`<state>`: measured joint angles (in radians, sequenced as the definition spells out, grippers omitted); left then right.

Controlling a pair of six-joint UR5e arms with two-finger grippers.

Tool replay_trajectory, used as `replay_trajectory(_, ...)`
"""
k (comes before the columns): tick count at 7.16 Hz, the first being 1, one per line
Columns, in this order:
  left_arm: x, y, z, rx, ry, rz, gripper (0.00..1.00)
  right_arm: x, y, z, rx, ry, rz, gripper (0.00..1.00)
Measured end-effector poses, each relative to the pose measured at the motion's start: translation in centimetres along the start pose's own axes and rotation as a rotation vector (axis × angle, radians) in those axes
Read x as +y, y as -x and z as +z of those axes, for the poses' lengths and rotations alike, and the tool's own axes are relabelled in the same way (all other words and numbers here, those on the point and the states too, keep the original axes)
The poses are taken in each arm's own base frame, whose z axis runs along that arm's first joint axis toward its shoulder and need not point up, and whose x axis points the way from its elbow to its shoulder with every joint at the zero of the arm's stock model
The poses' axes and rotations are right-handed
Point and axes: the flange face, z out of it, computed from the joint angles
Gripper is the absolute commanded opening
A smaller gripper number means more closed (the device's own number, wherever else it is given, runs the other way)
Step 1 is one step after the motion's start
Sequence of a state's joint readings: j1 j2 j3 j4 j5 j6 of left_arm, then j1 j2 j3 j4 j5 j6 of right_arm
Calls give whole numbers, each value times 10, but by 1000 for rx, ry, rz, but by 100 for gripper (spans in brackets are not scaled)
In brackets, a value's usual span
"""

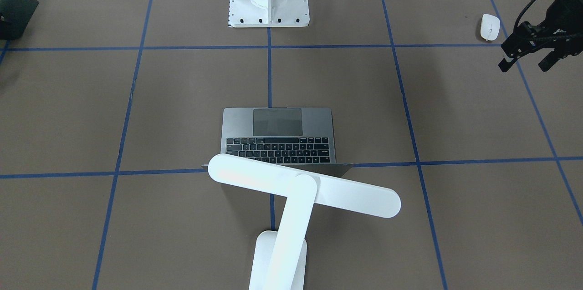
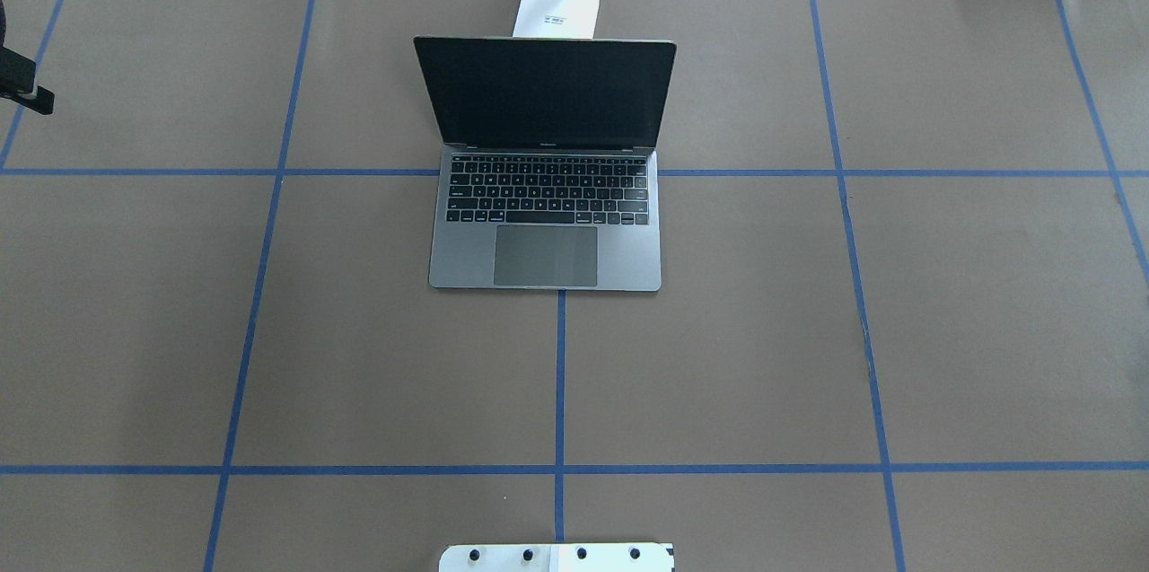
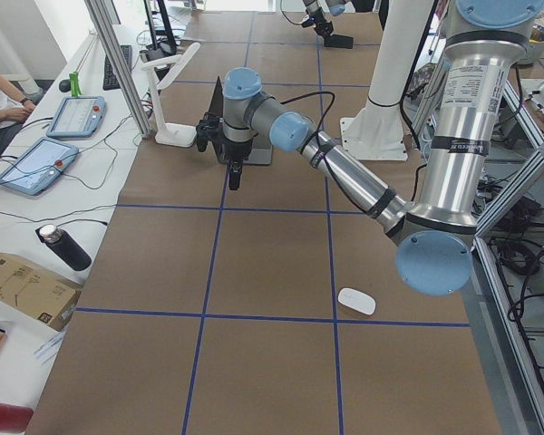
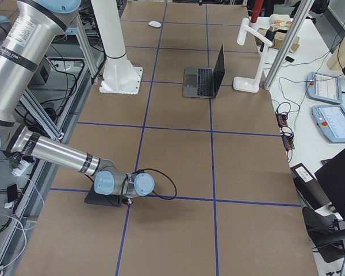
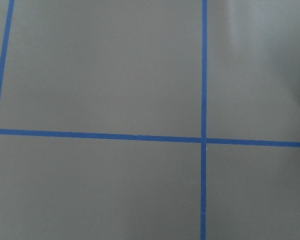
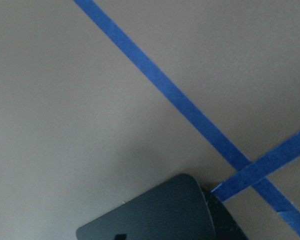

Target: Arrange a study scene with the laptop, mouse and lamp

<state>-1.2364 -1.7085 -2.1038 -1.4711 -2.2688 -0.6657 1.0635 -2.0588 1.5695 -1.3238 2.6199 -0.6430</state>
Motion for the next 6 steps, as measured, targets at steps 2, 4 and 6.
replay_trajectory(2, 1, 0, -1, 1, -2, 1, 99, -4, 0, -1, 1, -1, -1, 0)
replay_trajectory(4, 2, 0, -2, 0, -4, 2, 99, -11, 2, -3, -2, -7, -9, 0)
replay_trajectory(6, 2, -1, -3, 0, -5, 2, 99, -23, 8, -2, -52, -32, -23, 0)
